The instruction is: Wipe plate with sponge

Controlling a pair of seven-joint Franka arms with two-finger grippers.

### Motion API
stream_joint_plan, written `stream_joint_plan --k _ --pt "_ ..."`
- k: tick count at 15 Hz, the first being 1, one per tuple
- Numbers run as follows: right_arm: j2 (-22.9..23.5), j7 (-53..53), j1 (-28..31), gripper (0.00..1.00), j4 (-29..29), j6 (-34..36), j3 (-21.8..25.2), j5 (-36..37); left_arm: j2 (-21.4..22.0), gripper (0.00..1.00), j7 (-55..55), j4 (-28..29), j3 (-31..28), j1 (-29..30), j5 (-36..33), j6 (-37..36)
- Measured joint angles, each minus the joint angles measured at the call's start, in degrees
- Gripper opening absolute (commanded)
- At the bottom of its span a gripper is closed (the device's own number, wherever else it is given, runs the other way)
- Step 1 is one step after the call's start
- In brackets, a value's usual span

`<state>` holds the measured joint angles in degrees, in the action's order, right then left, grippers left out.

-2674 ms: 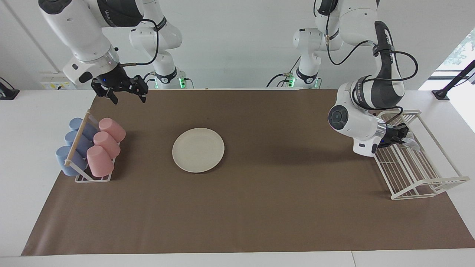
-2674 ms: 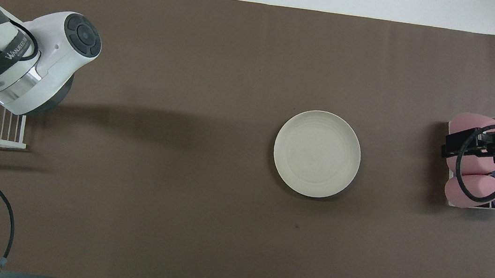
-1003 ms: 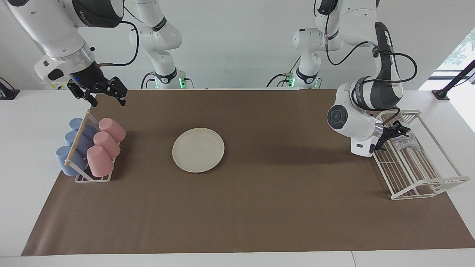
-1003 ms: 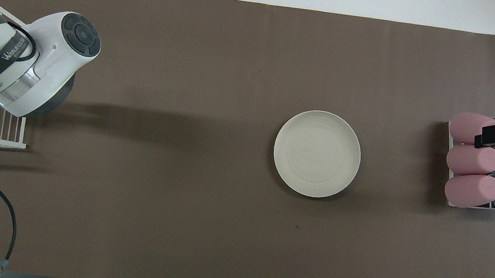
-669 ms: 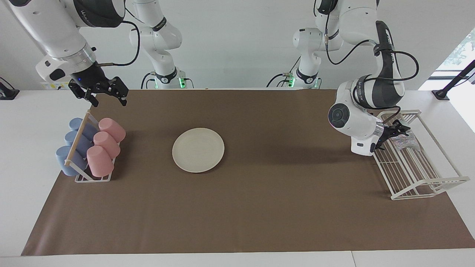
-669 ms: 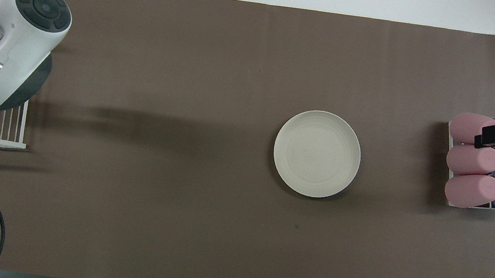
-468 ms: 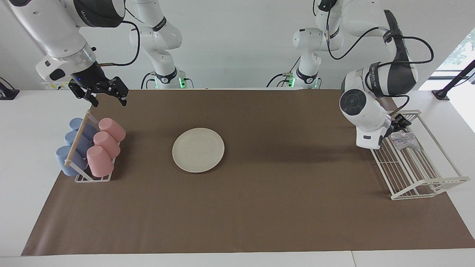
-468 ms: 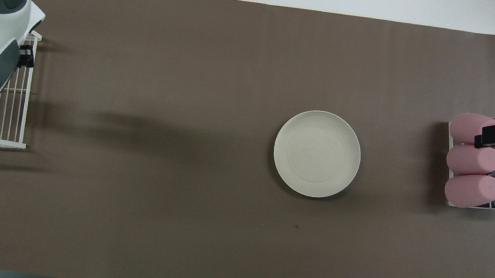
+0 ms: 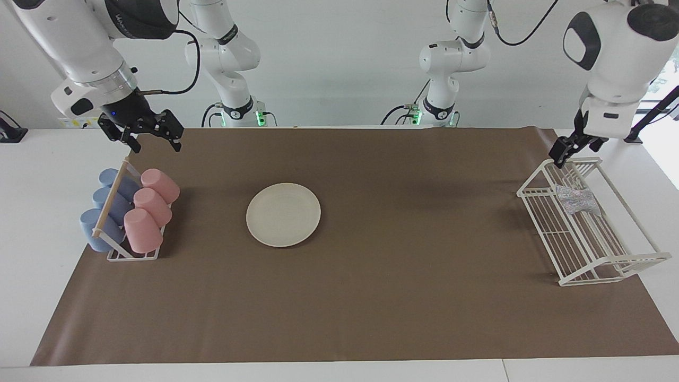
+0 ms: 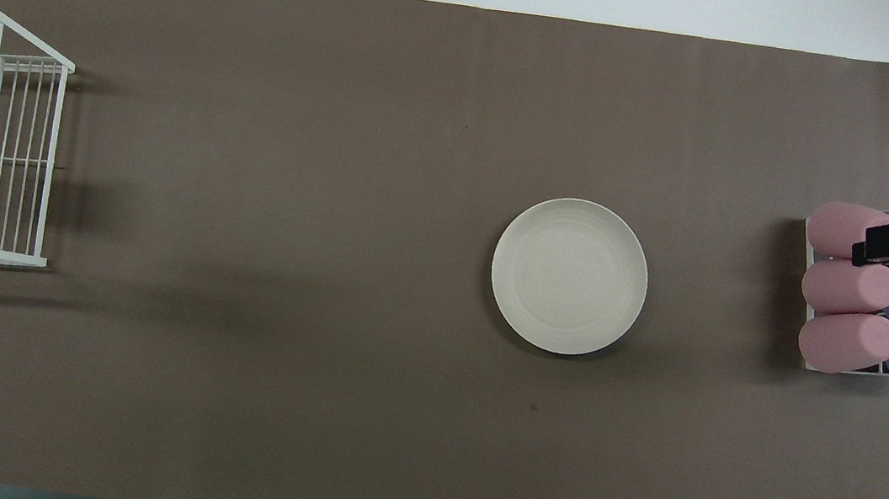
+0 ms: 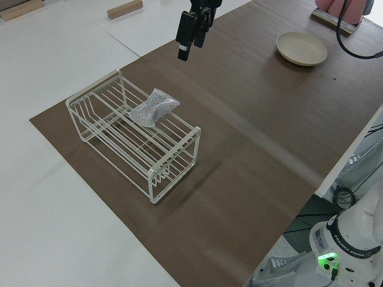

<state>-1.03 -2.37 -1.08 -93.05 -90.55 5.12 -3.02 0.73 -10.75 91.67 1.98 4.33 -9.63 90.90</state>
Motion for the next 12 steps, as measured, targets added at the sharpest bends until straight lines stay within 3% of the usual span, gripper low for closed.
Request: stream_joint_plan --k 5,9,12 --pt "0.00 0.00 0.00 1.00 0.00 0.00 0.00 0.00 4.77 1.00 1.79 0.61 0.57 0.19 7.61 -6.68" --pt "0.00 0.00 0.00 1.00 0.00 0.00 0.00 0.00 4.82 1.00 1.06 4.11 0.13 -3.51 8.20 -6.82" --pt "0.00 0.00 0.00 1.00 0.00 0.00 0.00 0.00 2.93 1.00 0.26 3.59 -1.77 -5.50 10.33 -4.39"
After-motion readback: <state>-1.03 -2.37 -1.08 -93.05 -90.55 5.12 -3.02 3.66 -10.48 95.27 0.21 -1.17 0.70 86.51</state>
